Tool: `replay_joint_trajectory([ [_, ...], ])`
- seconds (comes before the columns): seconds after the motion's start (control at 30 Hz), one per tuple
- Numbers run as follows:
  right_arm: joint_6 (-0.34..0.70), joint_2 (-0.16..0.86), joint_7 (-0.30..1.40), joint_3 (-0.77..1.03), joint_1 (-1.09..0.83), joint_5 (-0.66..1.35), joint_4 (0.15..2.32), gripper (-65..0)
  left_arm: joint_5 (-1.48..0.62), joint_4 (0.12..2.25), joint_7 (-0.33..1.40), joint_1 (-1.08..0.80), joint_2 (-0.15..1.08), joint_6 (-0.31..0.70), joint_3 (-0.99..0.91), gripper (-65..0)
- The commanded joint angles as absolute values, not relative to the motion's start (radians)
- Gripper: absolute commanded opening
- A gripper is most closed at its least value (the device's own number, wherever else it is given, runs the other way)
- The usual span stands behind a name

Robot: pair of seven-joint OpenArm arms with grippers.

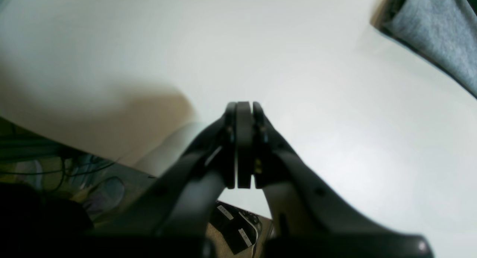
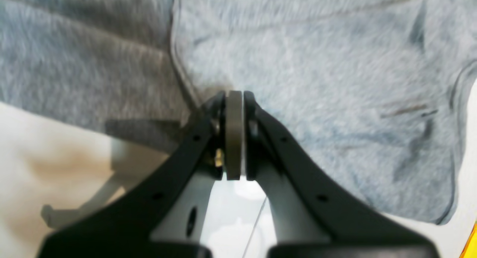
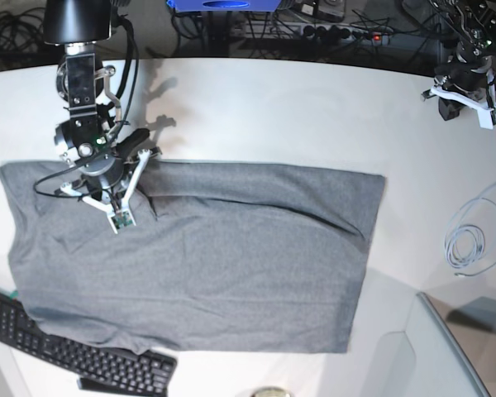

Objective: Layout the t-shirt on the table in an organized manner, then fold the t-shirt properly

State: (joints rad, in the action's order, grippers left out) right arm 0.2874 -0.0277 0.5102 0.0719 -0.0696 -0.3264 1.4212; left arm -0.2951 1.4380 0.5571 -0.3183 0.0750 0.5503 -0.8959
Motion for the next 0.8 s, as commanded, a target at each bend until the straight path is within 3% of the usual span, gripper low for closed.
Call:
replay_joint_trajectory([
  [0.0, 0.282, -0.033, 0.493, 0.076, -0.061, -0.331, 1.449, -64.1, -0.309, 1.454, 0.535, -0.32, 0.088, 0.553, -0.9, -65.0],
  [0.07, 0.282, -0.033, 0.493, 0.073, -0.074, -0.331, 1.468, -63.6, -0.309, 1.454, 0.535, -0.32, 0.088, 0.553, -0.901, -65.0],
  [0.13, 0.282, -0.035, 0.493, 0.07, -0.096, -0.331, 1.495, -57.9, -0.309, 1.454, 0.535, -0.32, 0.088, 0.553, -0.903, -65.0],
  [0.27, 0.28, -0.045, 0.493, 0.07, -0.107, -0.331, 1.497, -35.6, -0.309, 1.454, 0.535, -0.318, 0.088, 0.553, -0.9, -65.0],
  [0.3, 0.28, -0.045, 0.493, 0.07, -0.107, -0.331, 1.489, -33.6, -0.309, 1.454, 0.535, -0.318, 0.088, 0.553, -0.9, -65.0],
  [0.63, 0.28, -0.039, 0.492, 0.077, -0.065, -0.331, 1.38, -46.4, -0.309, 1.454, 0.535, -0.317, 0.088, 0.553, -0.9, -65.0],
  [0.77, 0.28, -0.039, 0.492, 0.077, -0.061, -0.331, 1.382, -63.0, -0.309, 1.454, 0.535, -0.318, 0.088, 0.553, -0.9, -65.0],
])
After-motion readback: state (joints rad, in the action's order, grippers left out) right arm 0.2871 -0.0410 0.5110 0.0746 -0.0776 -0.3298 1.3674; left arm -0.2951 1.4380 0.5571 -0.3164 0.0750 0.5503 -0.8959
